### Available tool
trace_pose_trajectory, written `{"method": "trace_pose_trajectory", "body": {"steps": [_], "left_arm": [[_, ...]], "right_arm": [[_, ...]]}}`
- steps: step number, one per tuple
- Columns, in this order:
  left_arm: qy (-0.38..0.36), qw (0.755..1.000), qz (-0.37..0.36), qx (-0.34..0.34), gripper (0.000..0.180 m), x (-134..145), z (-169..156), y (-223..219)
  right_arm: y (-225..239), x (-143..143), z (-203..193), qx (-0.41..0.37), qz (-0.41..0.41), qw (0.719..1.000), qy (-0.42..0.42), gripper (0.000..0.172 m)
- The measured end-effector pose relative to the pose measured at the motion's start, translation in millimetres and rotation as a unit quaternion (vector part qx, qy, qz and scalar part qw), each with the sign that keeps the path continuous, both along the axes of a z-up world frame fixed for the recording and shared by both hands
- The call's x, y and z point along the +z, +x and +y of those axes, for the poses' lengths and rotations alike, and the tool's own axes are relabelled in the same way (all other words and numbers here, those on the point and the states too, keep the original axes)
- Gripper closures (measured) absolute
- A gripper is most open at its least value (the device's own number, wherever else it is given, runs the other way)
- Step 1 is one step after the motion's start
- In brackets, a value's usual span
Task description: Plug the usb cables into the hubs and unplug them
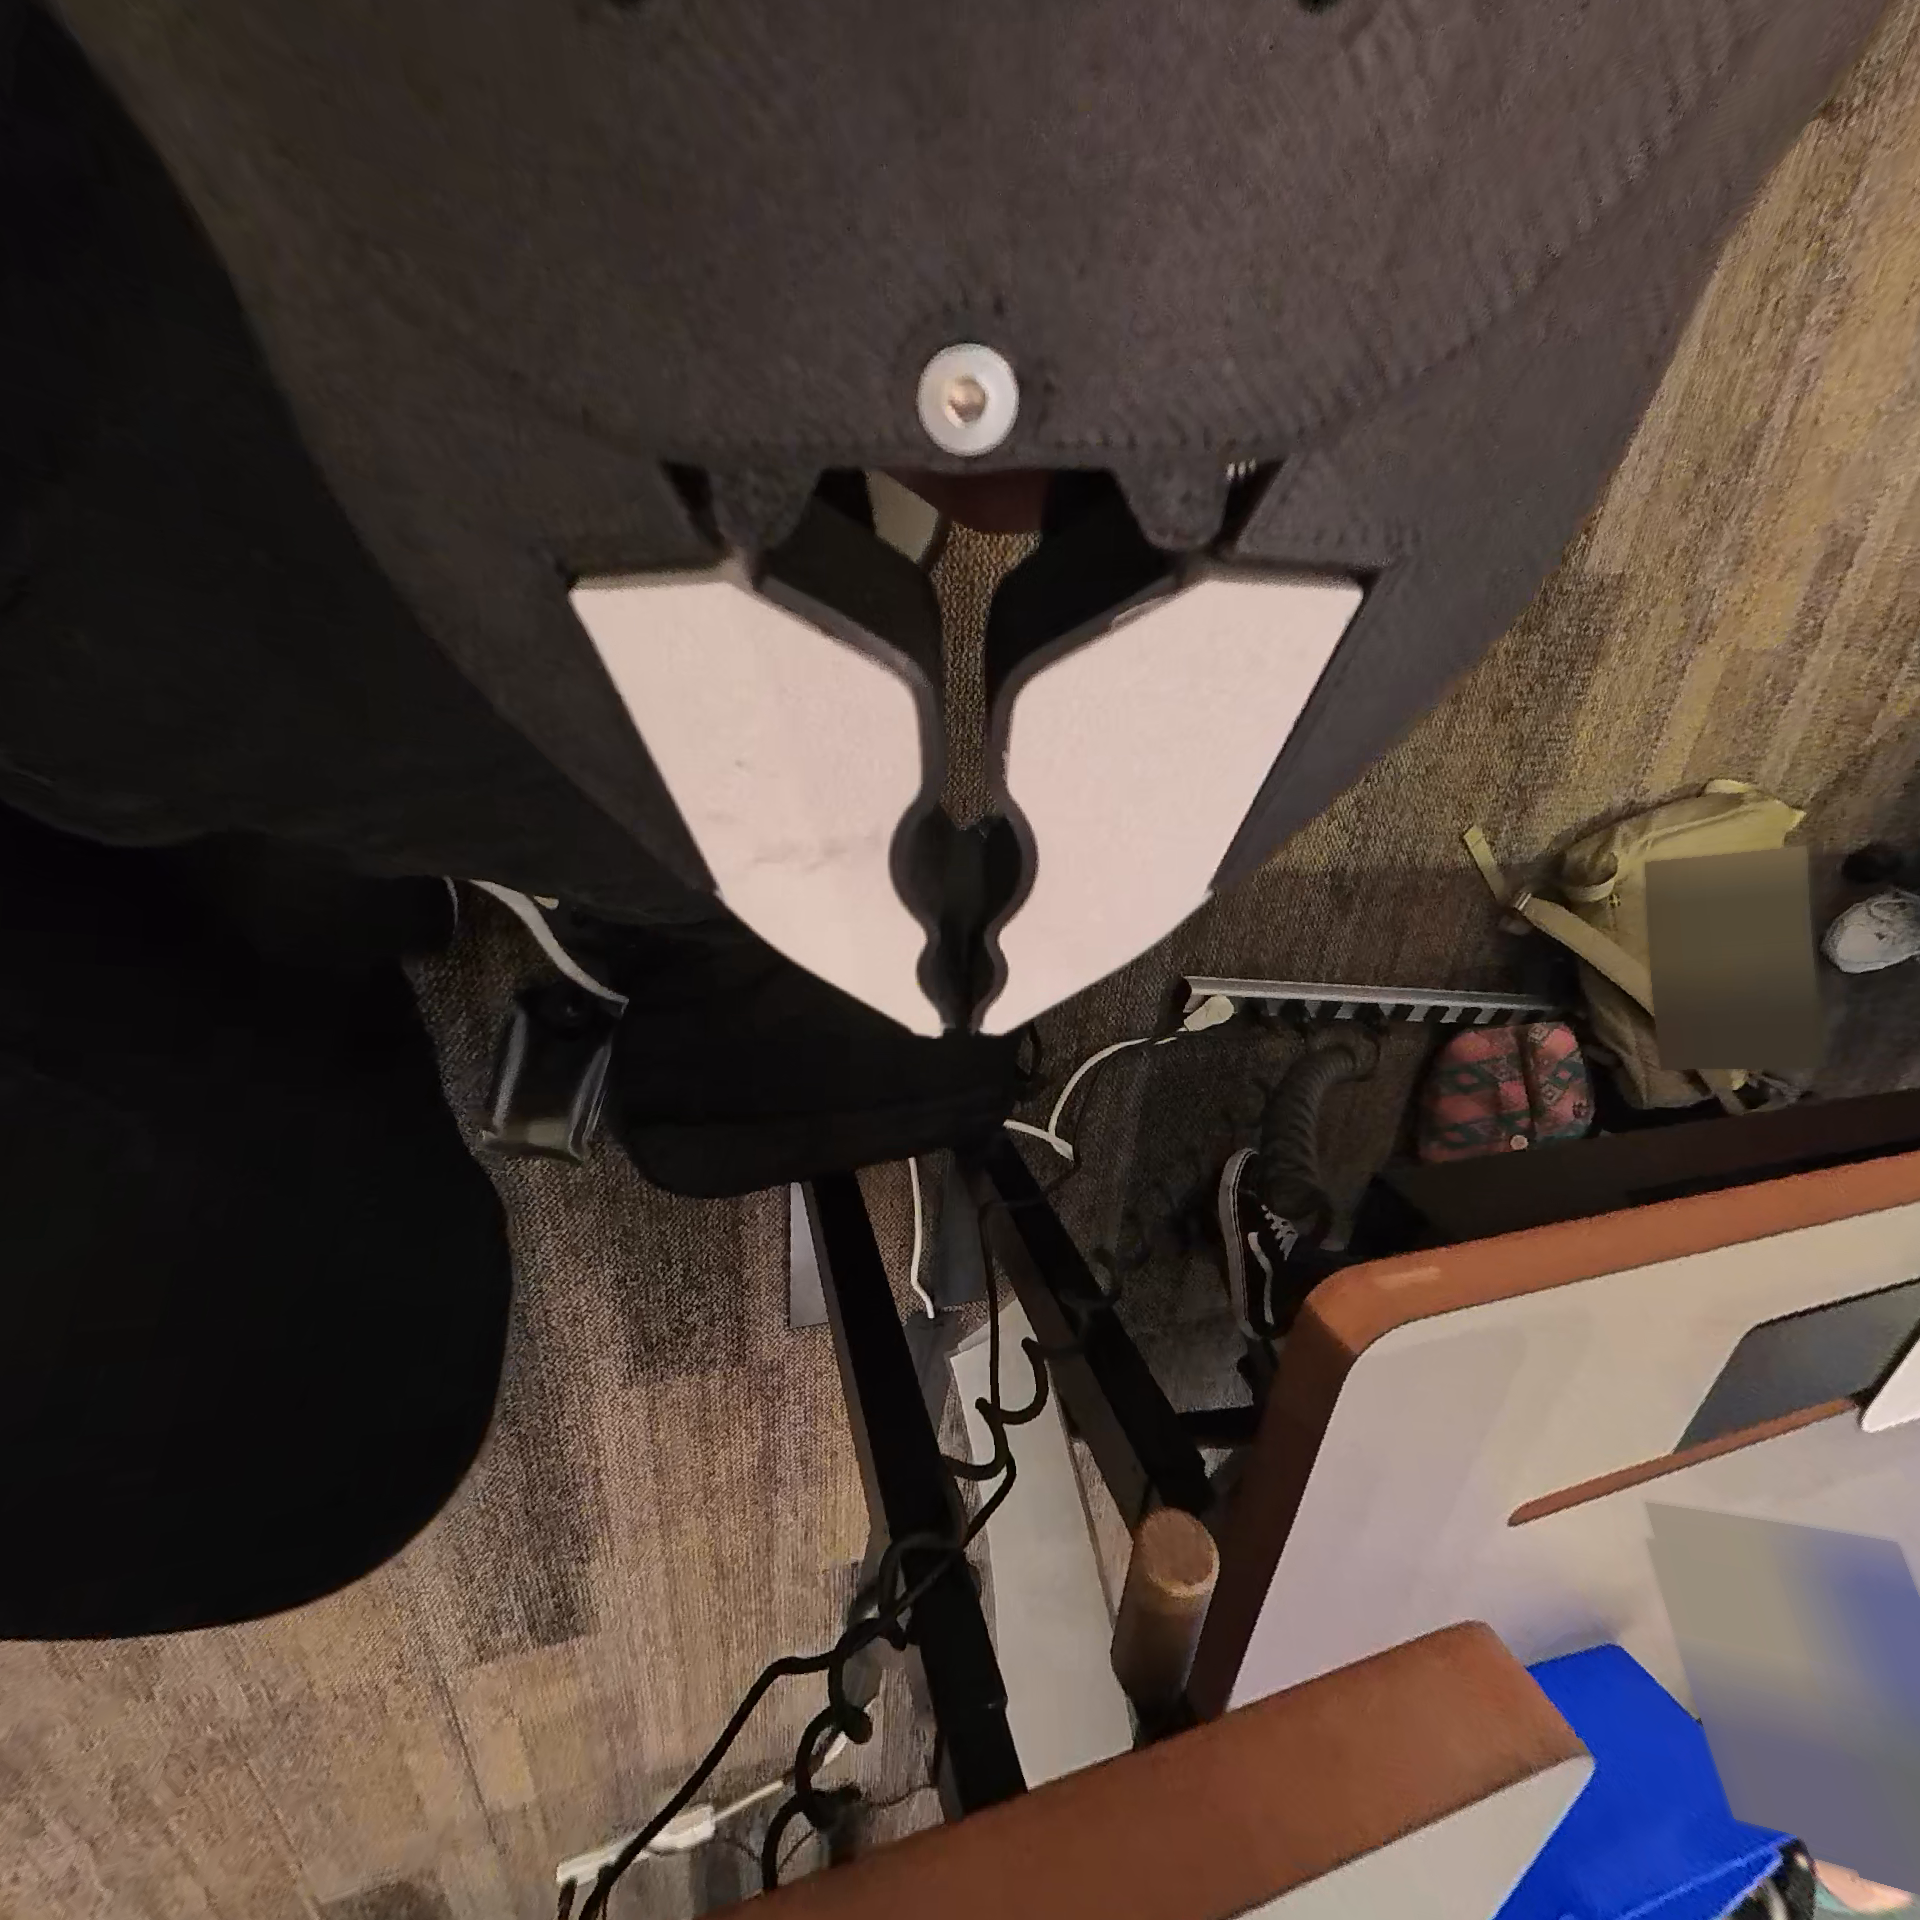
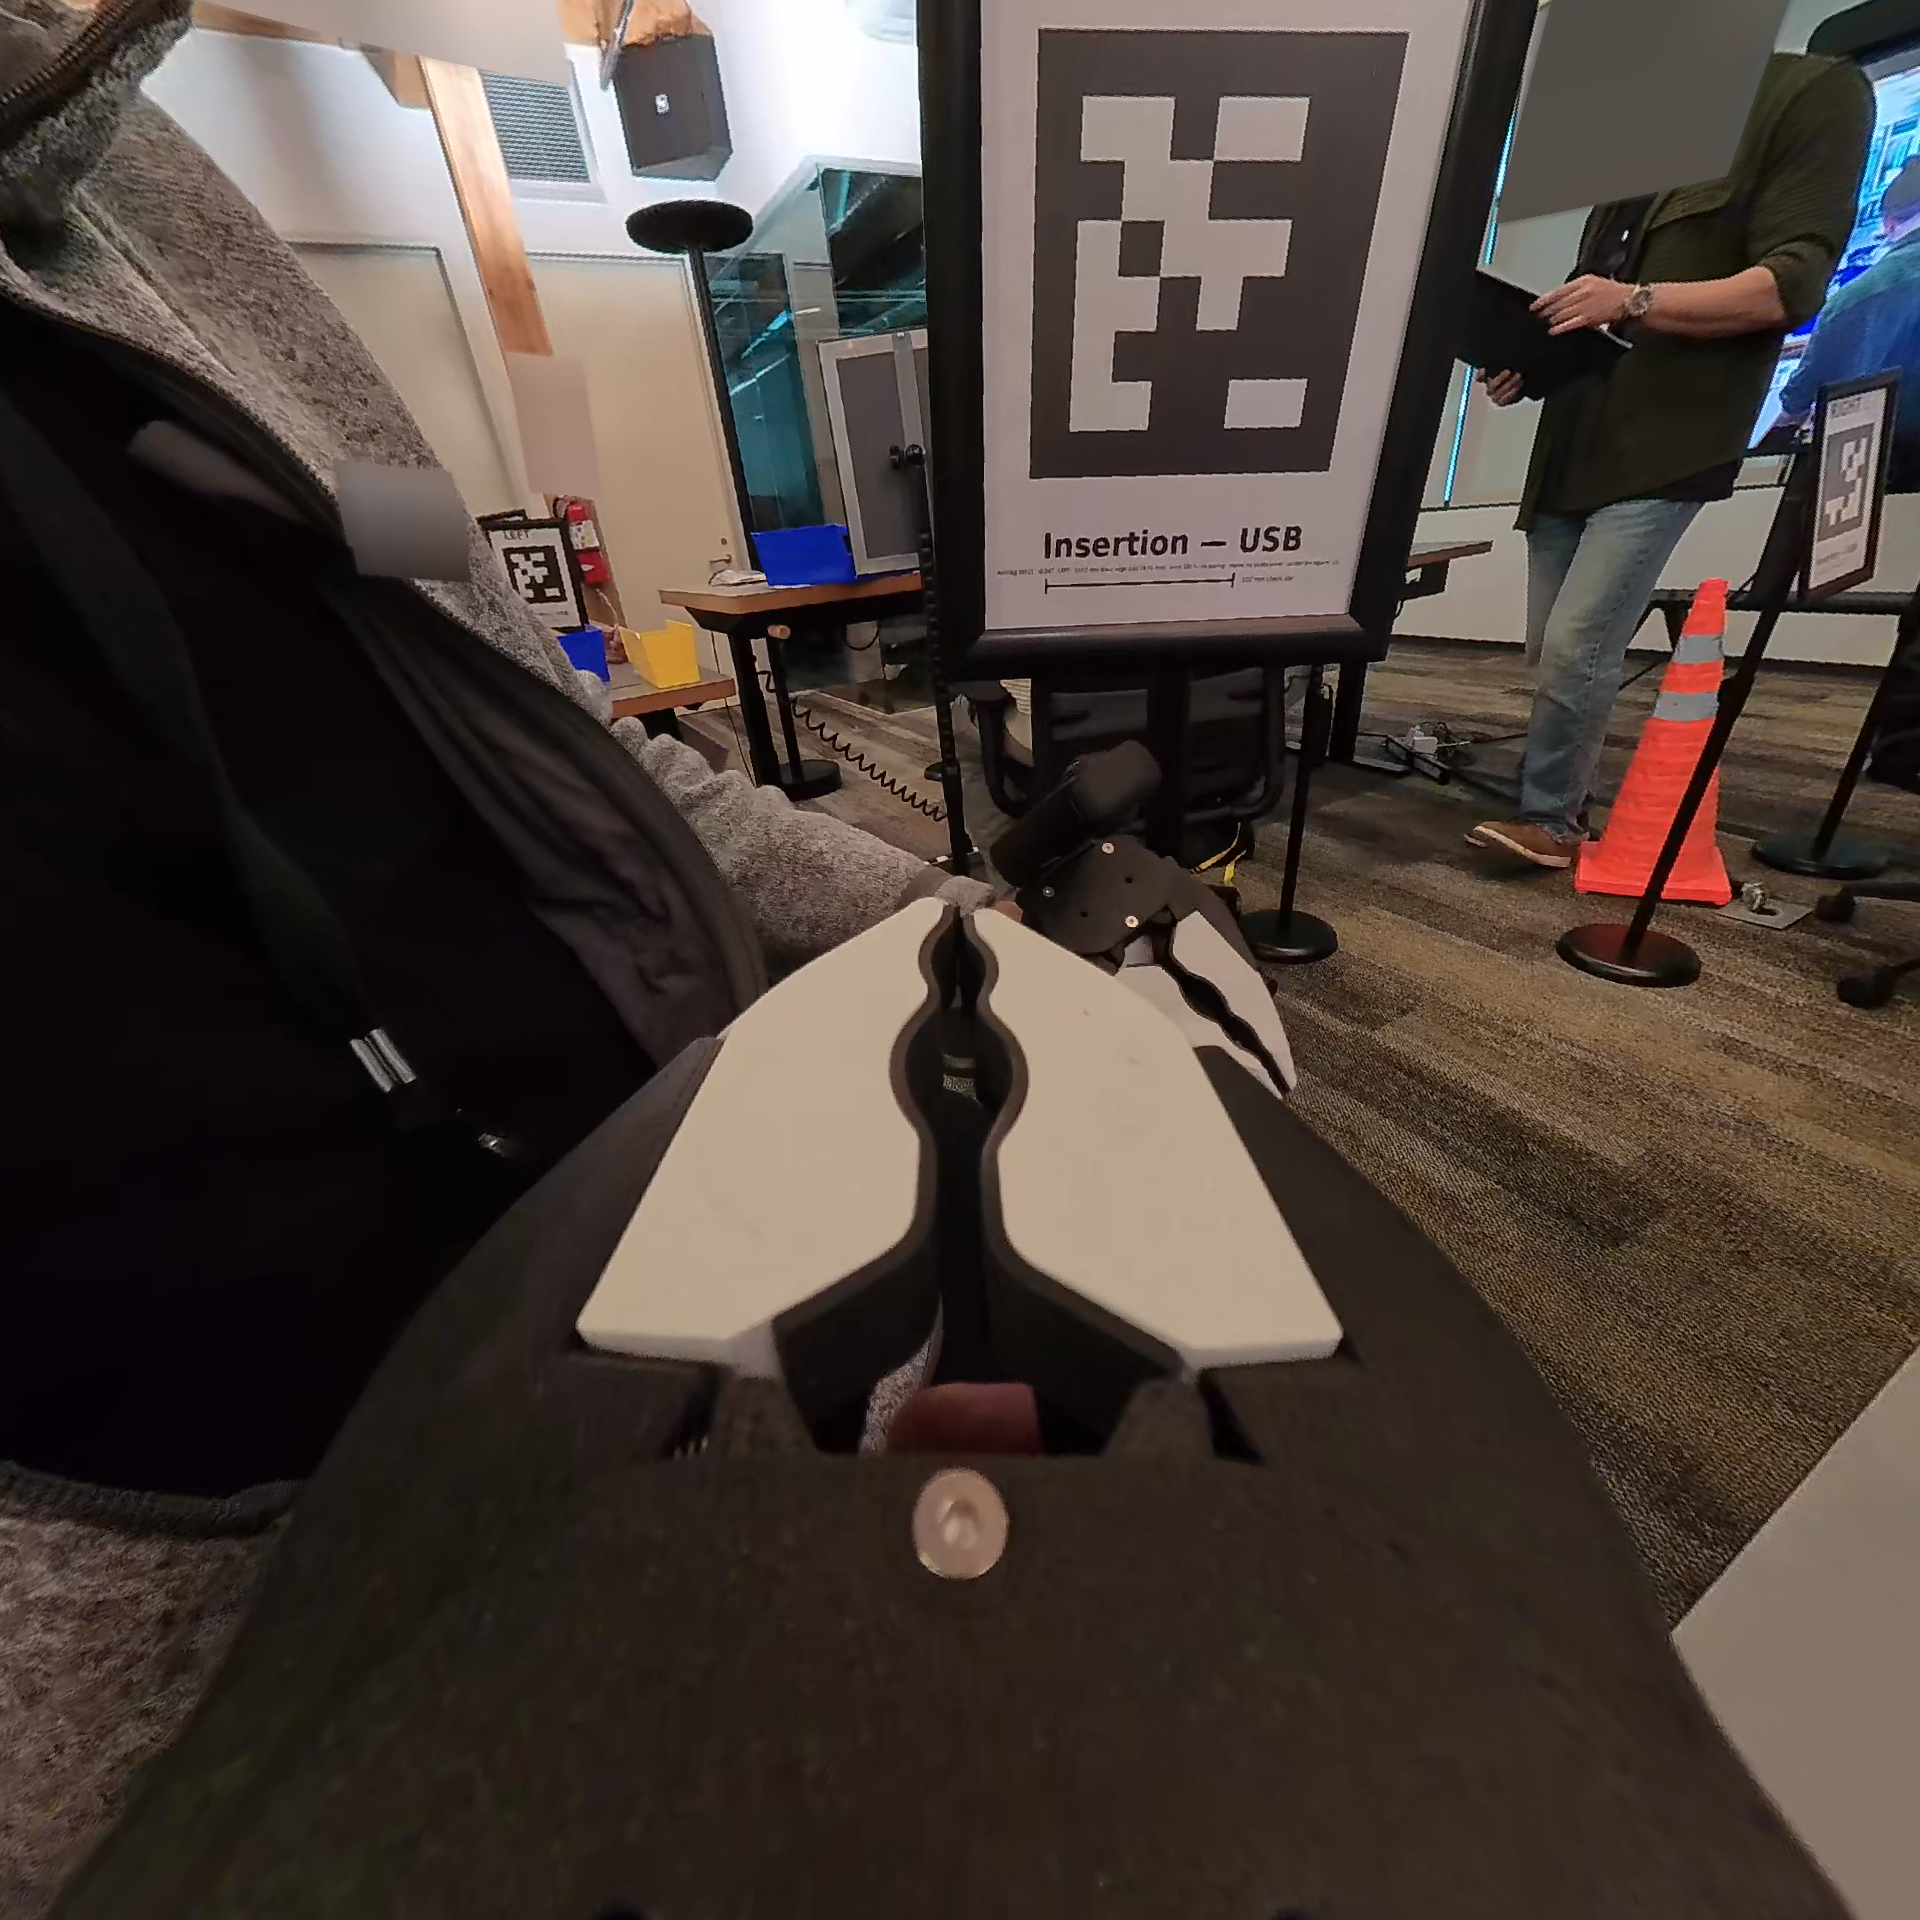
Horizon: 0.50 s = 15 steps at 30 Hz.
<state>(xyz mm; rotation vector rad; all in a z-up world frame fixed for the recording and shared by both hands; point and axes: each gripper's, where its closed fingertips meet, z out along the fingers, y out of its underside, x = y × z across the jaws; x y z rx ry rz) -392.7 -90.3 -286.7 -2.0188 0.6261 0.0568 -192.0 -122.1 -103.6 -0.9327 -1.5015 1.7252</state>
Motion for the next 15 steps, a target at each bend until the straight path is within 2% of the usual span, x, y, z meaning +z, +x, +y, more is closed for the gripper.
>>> {"method": "trace_pose_trajectory", "body": {"steps": [15], "left_arm": [[0.004, 0.999, -0.017, -0.049, 0.153, 2.7, 33.3, 39.7]], "right_arm": [[0.8, 2.9, 2.9, -0.002, 0.006, 1.000, -0.012, 0.171]]}}
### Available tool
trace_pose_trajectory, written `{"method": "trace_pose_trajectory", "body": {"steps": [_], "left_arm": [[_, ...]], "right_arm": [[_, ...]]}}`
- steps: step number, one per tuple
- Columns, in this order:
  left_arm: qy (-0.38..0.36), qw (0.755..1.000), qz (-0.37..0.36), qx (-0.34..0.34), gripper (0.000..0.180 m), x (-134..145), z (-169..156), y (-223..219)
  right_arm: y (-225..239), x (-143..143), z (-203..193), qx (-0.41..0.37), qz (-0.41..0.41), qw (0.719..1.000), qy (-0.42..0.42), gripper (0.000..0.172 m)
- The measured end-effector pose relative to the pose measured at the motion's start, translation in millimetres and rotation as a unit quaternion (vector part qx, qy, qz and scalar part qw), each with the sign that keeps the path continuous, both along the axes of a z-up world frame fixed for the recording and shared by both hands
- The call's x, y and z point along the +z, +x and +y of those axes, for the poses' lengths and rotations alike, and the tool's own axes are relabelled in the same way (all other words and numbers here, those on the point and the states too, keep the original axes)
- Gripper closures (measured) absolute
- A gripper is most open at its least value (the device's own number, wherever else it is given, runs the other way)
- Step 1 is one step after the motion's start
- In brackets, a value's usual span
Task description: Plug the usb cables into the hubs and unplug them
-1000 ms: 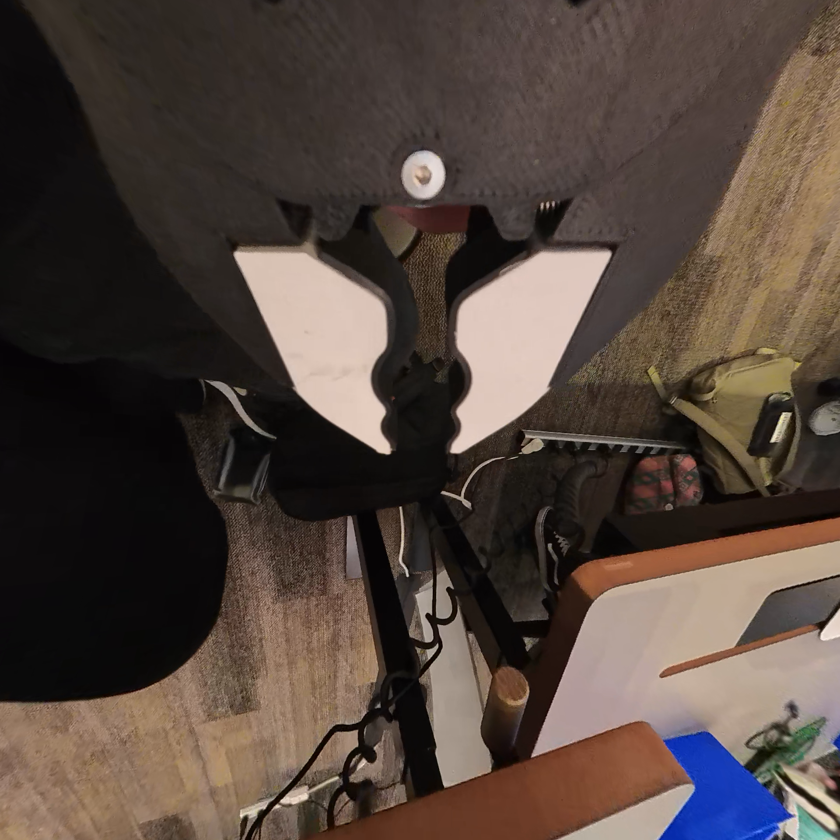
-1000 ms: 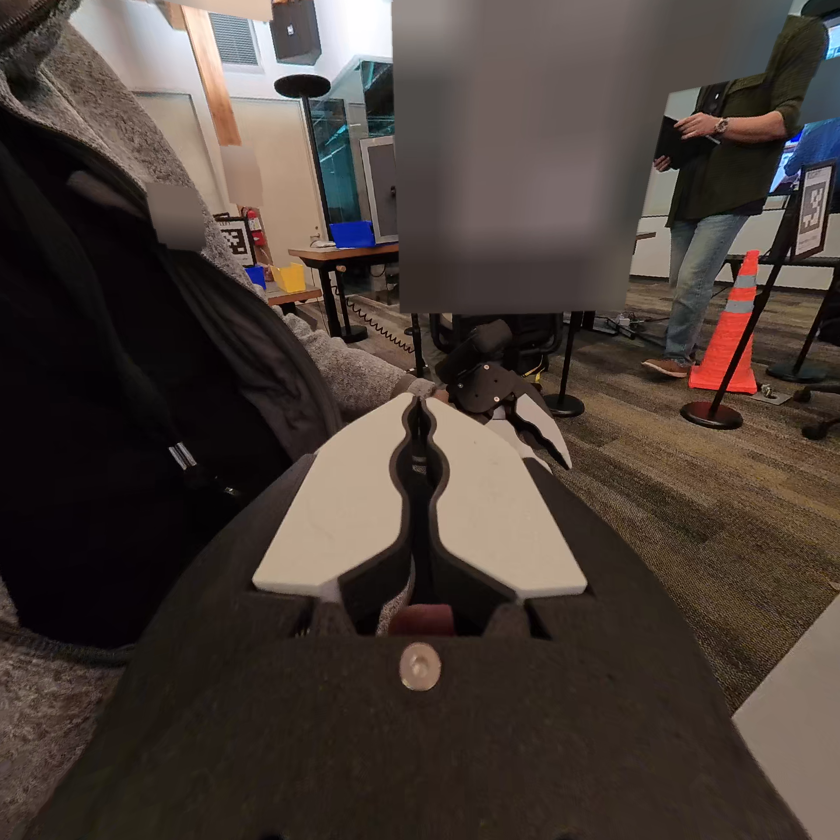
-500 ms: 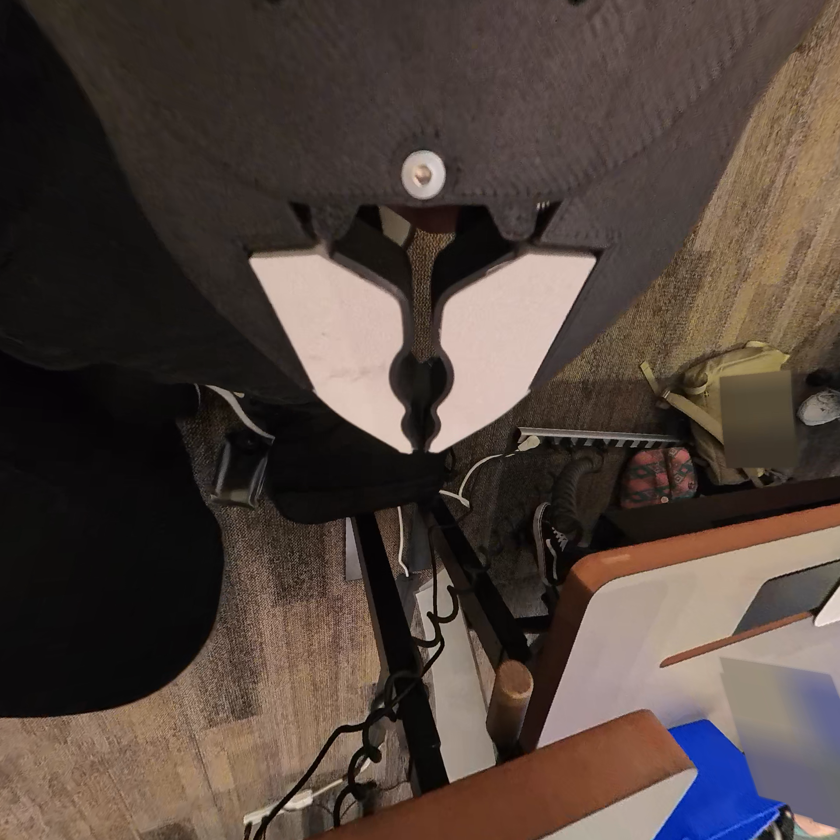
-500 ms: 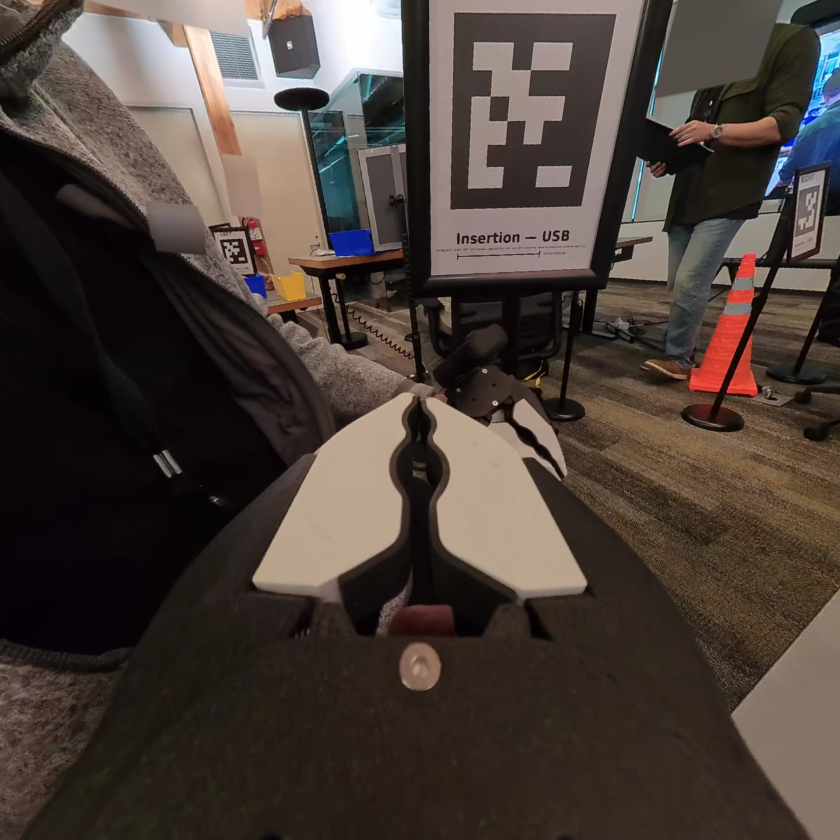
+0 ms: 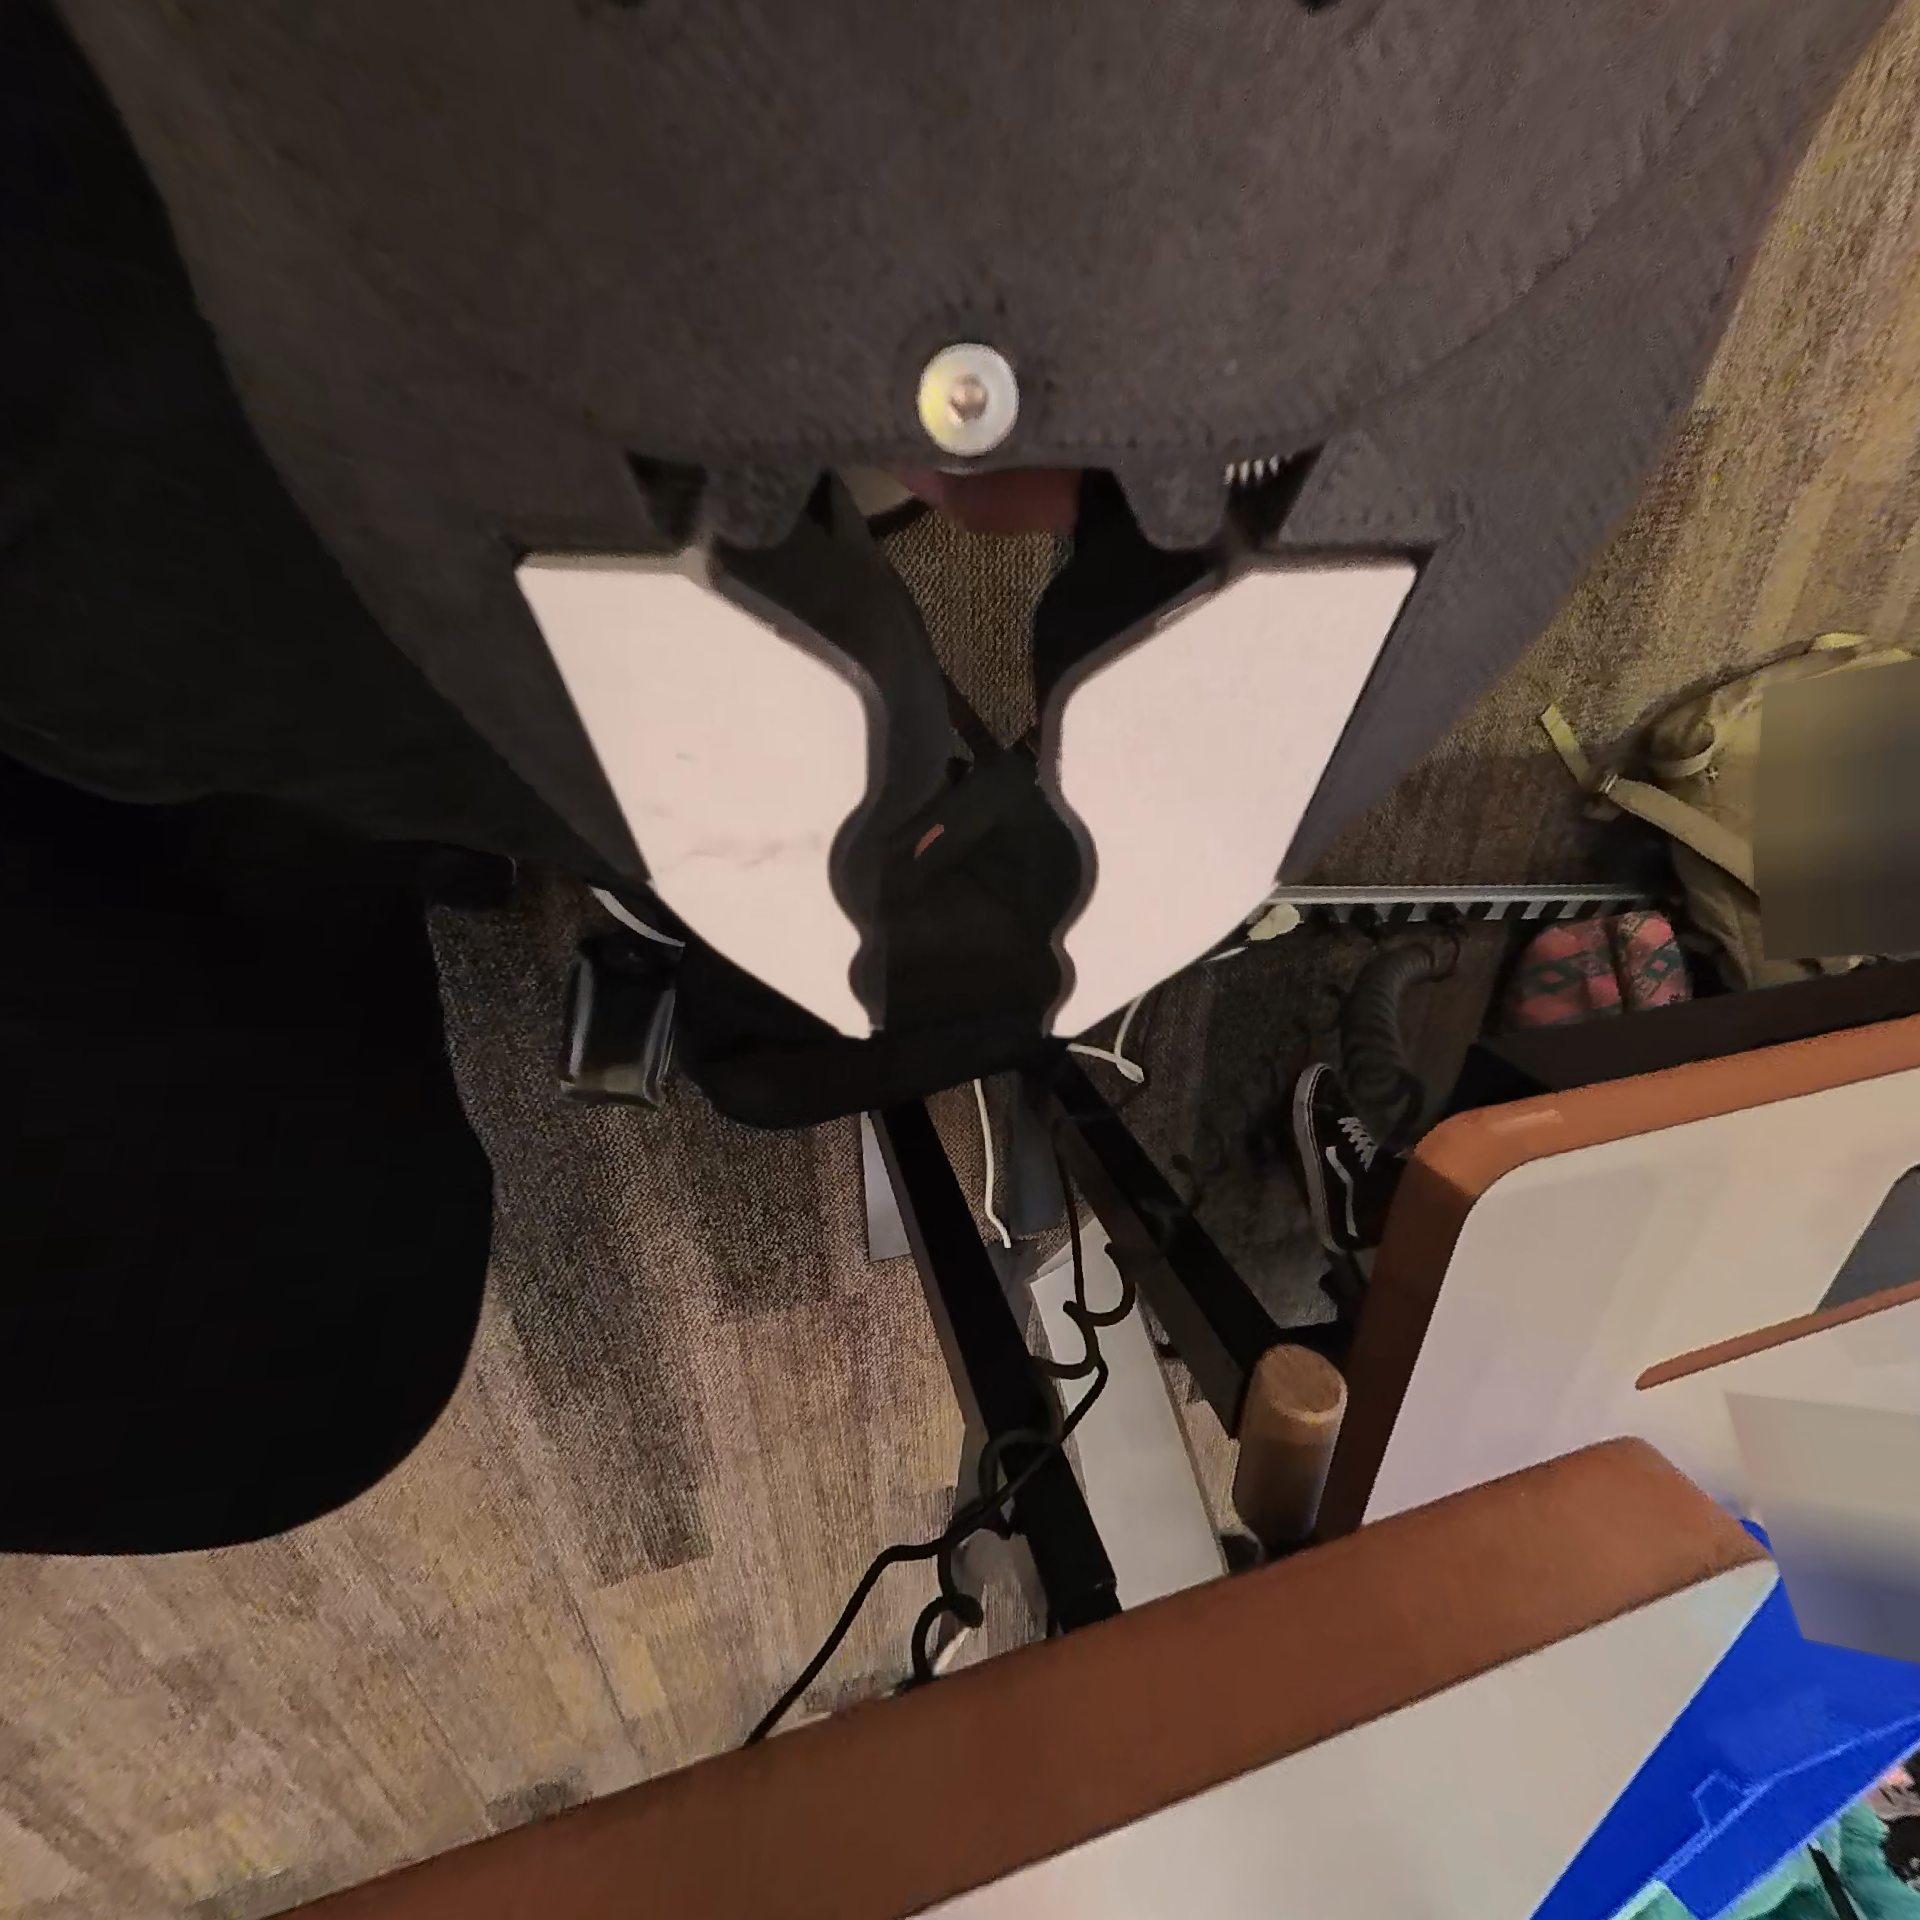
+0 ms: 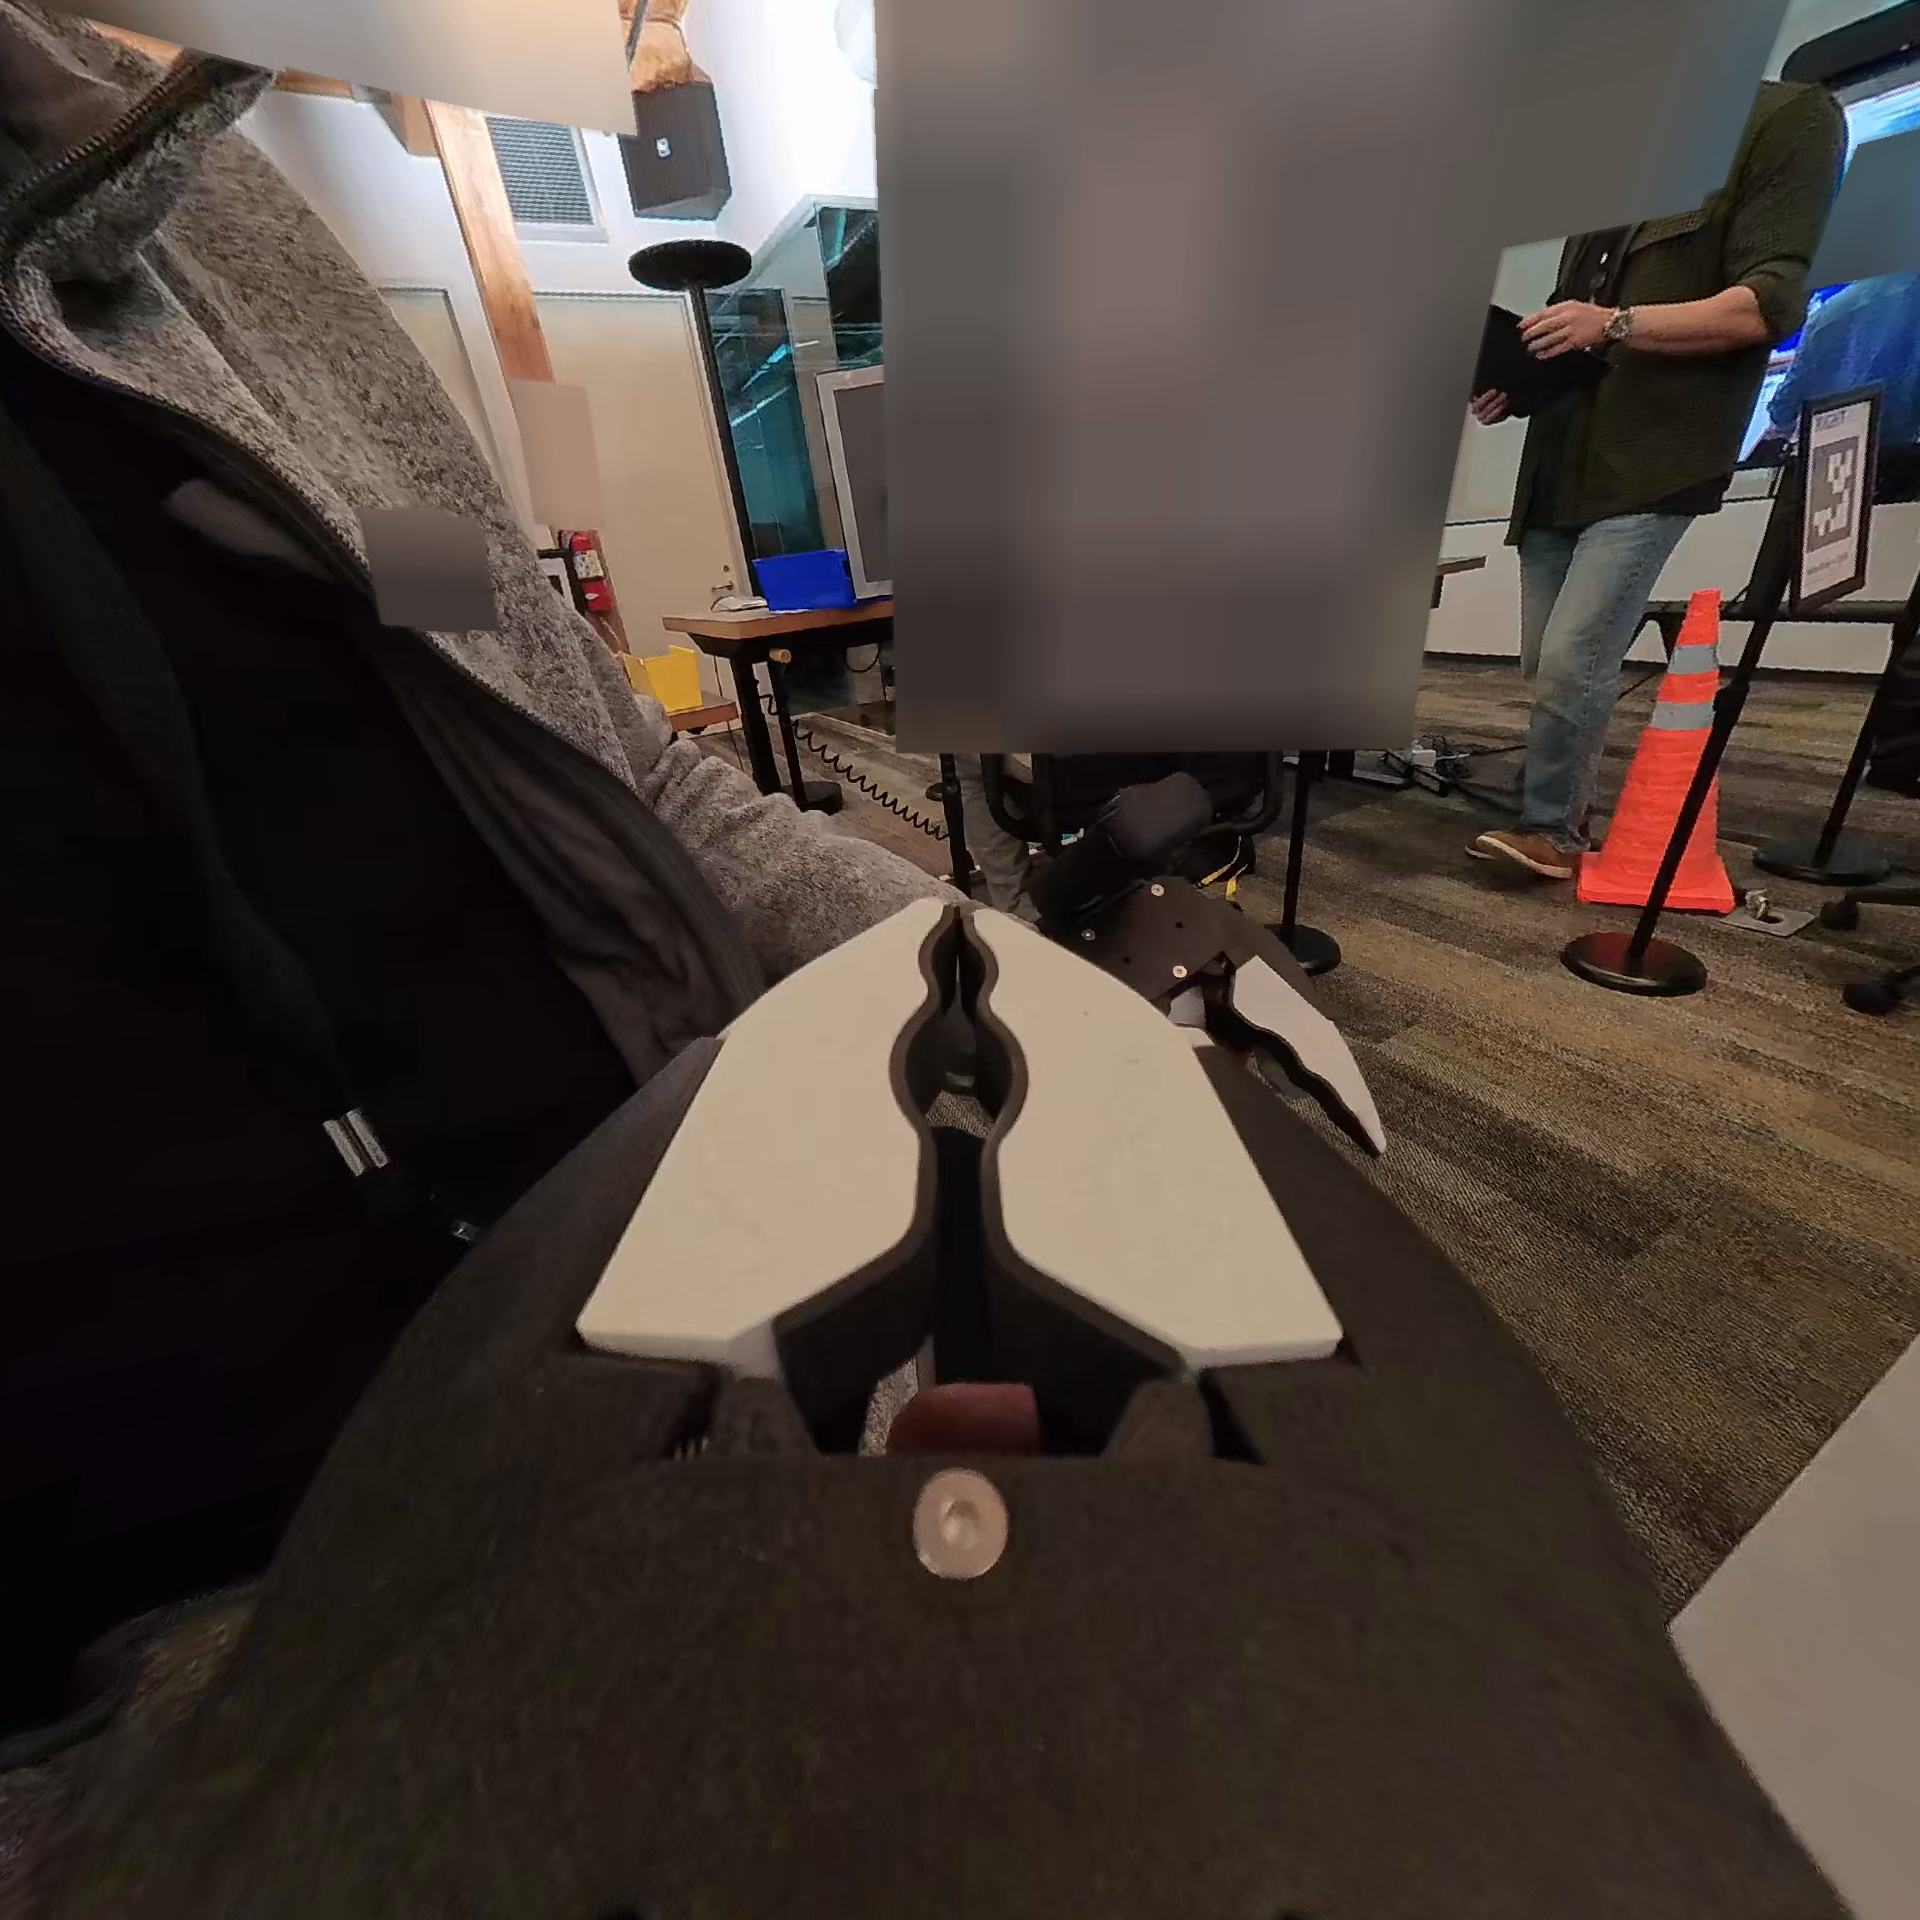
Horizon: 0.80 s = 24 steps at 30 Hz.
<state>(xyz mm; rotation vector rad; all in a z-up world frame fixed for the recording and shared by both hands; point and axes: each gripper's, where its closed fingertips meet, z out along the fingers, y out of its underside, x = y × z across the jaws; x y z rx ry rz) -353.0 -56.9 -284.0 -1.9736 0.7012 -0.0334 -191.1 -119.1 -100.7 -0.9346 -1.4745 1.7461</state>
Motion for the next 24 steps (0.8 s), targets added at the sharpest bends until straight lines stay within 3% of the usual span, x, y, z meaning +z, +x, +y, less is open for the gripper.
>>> {"method": "trace_pose_trajectory", "body": {"steps": [9, 24], "left_arm": [[-0.005, 0.999, -0.041, -0.018, 0.141, 4.5, 12.7, 19.1], [-0.006, 0.999, -0.016, -0.029, 0.165, 2.0, 19.3, 22.3]], "right_arm": [[0.8, 2.8, 3.4, -0.001, 0.005, 1.000, -0.013, 0.172], [6.9, 9.1, 8.5, 0.004, 0.019, 0.999, -0.045, 0.171]]}}
